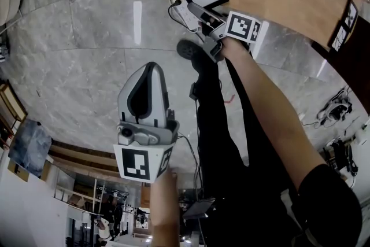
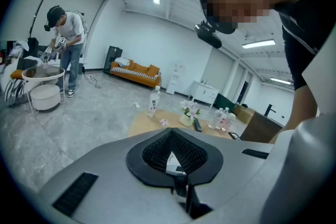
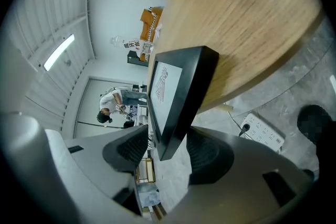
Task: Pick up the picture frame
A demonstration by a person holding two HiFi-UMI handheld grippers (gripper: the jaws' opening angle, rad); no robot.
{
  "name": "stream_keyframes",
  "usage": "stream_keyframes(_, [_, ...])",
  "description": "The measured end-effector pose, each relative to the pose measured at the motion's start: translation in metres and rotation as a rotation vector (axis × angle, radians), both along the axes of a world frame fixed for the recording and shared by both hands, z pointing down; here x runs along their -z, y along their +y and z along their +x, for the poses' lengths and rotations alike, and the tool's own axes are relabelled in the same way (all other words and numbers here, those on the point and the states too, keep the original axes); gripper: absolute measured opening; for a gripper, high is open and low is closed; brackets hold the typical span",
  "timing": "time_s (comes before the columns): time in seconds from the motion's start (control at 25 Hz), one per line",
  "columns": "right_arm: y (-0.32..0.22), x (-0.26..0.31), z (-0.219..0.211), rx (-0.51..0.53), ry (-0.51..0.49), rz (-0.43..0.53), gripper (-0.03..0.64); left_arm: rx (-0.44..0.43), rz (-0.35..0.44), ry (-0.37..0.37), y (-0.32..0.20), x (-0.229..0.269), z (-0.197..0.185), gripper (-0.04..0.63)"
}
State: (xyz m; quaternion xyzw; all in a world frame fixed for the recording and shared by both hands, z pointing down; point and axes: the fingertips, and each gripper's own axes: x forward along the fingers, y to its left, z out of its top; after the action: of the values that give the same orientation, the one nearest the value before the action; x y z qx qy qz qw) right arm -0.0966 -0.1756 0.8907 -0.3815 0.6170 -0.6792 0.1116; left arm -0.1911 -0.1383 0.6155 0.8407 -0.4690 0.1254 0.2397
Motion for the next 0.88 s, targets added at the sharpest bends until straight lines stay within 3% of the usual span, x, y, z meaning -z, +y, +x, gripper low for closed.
stream_keyframes(0.32, [-0.001, 0.002, -0.003, 0.0, -0.037, -0.016, 0.138, 0.0, -0.004, 0.007, 0.005, -0.002, 0.007, 0.012])
stream_keyframes(0.64, [0.002, 0.015, -0.003, 0.003, -0.067, -0.038, 0.114, 0.003, 0.005, 0.02, 0.009, 0.01, 0.015, 0.012])
stream_keyframes(0.88, [-0.001, 0.038, 0.002, 0.018, -0.084, 0.004, 0.081, 0.006, 0.018, 0.026, 0.013, 0.023, 0.022, 0.012])
